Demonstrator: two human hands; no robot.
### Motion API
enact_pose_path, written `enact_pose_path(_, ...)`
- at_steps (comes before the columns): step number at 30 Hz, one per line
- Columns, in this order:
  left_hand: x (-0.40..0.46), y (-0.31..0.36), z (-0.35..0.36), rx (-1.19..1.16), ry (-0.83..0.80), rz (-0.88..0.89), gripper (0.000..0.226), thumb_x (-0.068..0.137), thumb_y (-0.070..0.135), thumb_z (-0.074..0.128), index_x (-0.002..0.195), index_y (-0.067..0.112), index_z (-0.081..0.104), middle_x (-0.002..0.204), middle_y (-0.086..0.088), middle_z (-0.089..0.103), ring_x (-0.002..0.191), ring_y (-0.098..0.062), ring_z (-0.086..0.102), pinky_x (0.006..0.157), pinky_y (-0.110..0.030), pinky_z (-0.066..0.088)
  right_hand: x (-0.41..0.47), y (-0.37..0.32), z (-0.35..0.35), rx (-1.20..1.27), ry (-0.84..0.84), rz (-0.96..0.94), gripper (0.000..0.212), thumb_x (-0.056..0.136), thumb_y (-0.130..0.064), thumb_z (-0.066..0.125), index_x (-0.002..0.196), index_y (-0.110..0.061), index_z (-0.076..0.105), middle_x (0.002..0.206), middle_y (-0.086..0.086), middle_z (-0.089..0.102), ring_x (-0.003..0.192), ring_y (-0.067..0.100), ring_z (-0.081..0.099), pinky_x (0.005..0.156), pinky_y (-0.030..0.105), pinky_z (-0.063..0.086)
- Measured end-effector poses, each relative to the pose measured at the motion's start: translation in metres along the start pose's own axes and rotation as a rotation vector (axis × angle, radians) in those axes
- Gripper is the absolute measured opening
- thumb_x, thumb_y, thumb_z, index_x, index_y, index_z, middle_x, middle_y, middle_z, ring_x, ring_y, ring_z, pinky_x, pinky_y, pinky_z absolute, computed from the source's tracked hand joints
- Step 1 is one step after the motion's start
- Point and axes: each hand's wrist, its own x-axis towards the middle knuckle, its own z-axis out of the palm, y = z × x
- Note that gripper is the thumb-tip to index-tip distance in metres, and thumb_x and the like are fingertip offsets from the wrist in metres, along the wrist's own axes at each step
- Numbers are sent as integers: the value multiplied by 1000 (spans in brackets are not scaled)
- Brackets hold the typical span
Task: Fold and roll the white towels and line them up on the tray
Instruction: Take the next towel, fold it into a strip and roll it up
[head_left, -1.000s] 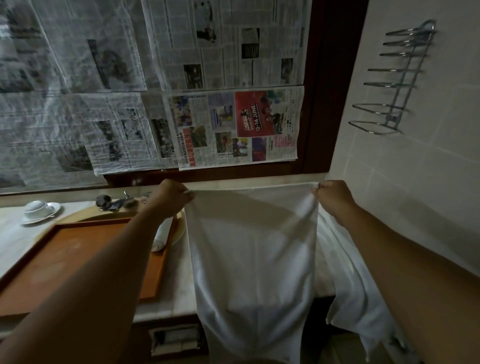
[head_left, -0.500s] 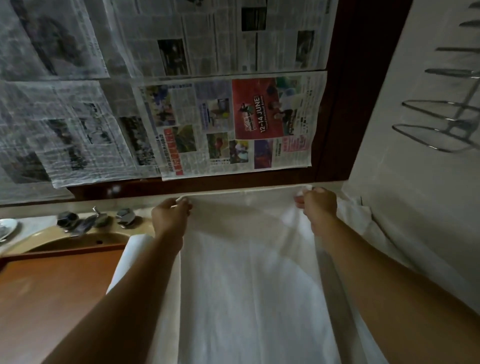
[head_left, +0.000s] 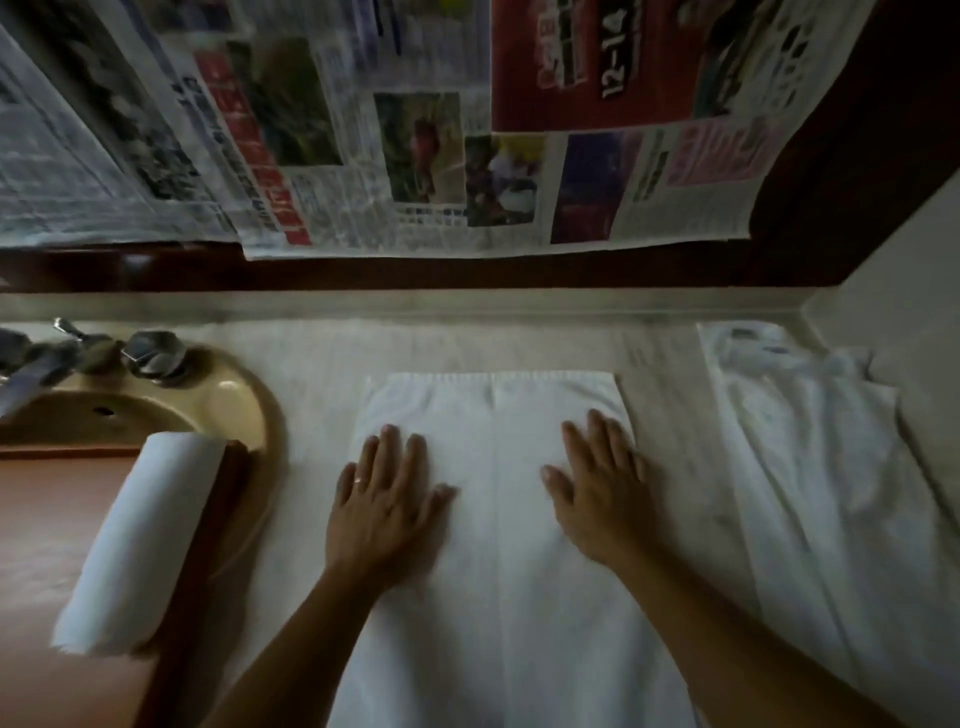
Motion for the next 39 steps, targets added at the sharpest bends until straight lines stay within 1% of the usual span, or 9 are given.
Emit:
enact_pose_path(4,39,-6,-9,5,13,13,79,93,76,9,158,34,-7,165,1,-17,152,-18,-15,124,-41,0,37,-2,-6,-19,-7,-6,76,89,-66,7,157,-31,14,166,2,2,152,23,0,118,45,14)
enact_pose_path(8,70,-9,-13,14,0,9,82,92,77,9,159,32,-6,166,-1,-17,152,-18,-15,124,-40,-2,72,-5,-8,-38,-17,-16,72,93,-65,13,157,-32,12,166,2,0,152,23,-1,118,45,12)
enact_pose_path(11,94,-7,-26,30,44,2,86,90,79,10,159,28,11,168,-4,5,154,-22,4,123,-42,11,95,-9,-15,-35,-68,-7,69,97,-64,21,157,-32,11,166,1,-3,152,24,-3,118,49,10)
enact_pose_path(13,111,-1,-34,53,76,15,86,89,78,9,158,26,14,167,-4,12,153,-23,10,122,-43,15,107,-13,-19,-51,-80,11,70,96,-65,23,157,-31,12,166,2,-2,152,25,-1,117,52,12)
enact_pose_path(18,153,14,-36,65,32,85,80,93,75,15,158,28,12,168,-4,4,154,-24,5,123,-48,12,138,-29,-24,-77,-18,-82,68,96,-64,24,154,-30,20,166,4,3,152,25,4,117,52,13)
enact_pose_path(22,174,7,-24,77,-3,132,79,92,77,9,159,35,-2,167,1,-13,154,-19,-9,124,-46,-2,164,-20,-13,-68,-44,-98,73,92,-73,14,156,-38,6,166,-3,-7,152,20,-6,119,51,6)
enact_pose_path(30,171,3,-24,1,24,133,85,90,80,7,159,32,0,167,0,-12,153,-19,-11,124,-45,-4,165,-17,-17,-59,-65,-67,75,94,-72,15,157,-34,1,165,2,-13,151,21,-12,120,49,3)
enact_pose_path(35,136,-21,-17,49,-14,159,78,93,77,4,158,35,-8,165,3,-18,153,-16,-13,124,-42,-4,137,13,-9,-118,-64,-86,82,89,-76,2,157,-30,-5,165,1,-14,152,18,-11,121,47,6)
enact_pose_path(39,126,1,-21,63,14,105,81,93,74,1,159,29,-4,167,-4,-11,153,-20,-9,124,-43,-6,127,0,-17,-101,-42,-25,76,95,-68,9,158,-26,-1,165,5,-13,152,22,-12,121,50,4)
